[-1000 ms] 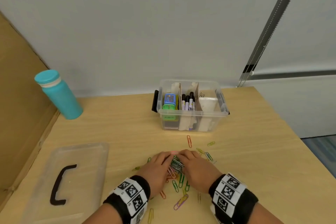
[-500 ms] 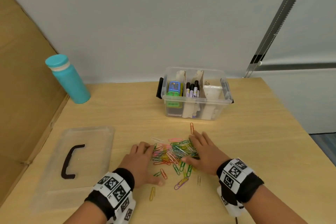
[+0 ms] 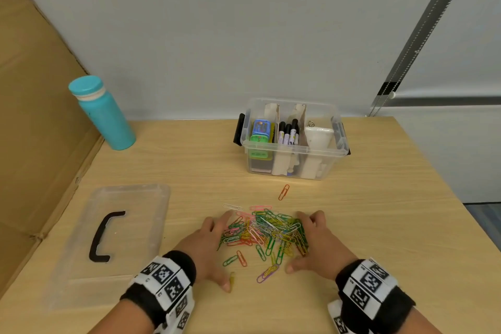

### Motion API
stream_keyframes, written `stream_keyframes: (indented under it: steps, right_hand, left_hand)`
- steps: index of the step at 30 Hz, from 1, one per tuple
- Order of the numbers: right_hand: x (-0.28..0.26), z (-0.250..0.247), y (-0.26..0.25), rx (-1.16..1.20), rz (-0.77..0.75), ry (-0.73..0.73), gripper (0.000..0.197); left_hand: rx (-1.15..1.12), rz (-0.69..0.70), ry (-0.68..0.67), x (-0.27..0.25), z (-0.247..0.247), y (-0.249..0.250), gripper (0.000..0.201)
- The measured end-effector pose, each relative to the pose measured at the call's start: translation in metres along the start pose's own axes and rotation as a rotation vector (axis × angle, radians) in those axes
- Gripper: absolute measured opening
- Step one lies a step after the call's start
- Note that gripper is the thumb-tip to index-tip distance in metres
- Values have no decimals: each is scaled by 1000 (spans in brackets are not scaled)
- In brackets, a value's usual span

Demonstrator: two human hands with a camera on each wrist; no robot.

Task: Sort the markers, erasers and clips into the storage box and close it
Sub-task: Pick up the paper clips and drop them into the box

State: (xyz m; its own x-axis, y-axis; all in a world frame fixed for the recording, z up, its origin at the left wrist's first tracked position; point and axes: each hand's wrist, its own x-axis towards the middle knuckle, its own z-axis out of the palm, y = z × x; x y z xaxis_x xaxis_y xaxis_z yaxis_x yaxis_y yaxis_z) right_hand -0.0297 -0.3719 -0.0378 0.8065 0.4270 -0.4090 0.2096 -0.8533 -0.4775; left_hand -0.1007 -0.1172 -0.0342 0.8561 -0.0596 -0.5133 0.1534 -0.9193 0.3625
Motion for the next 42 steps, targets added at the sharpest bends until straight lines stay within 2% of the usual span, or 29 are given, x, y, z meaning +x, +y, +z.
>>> stream_keyframes:
  steps: [4, 8, 11, 13, 16, 21, 23, 26, 30, 34, 42]
  right_hand:
    - [15, -3, -14, 50, -2, 23, 105]
    - [14, -7, -14, 7, 8, 37, 110]
    - [11, -5, -14, -72, -17, 21, 109]
    - [13, -2, -20, -91, -52, 21, 99]
    - [19, 0, -30, -106, -58, 30, 77]
    - [25, 2, -39, -145, -87, 45, 35]
    - [26, 3, -39, -157, -108, 87, 25]
    - [27, 1, -35, -153, -137, 156, 29]
    - [25, -3, -28, -125, -146, 181, 31]
    - [23, -8, -17, -7, -138, 179, 27]
    - [14, -55, -12, 491, -114, 147, 16]
  left_hand:
    - [-67, 15, 56, 21, -3, 19, 132]
    - [20, 40, 247, 29, -13, 22, 110]
    - [114, 39, 209, 29, -16, 15, 115]
    - [146, 95, 160, 30, -13, 16, 108]
    - [88, 188, 176, 34, -6, 23, 90]
    - [41, 228, 217, 40, -1, 31, 59]
    - [15, 238, 235, 40, -1, 33, 48]
    - [16, 238, 251, 38, -5, 34, 34]
    - [38, 232, 271, 36, -10, 33, 33]
    - [40, 210, 297, 33, -14, 32, 28]
    - [-145, 214, 442, 26, -27, 28, 25]
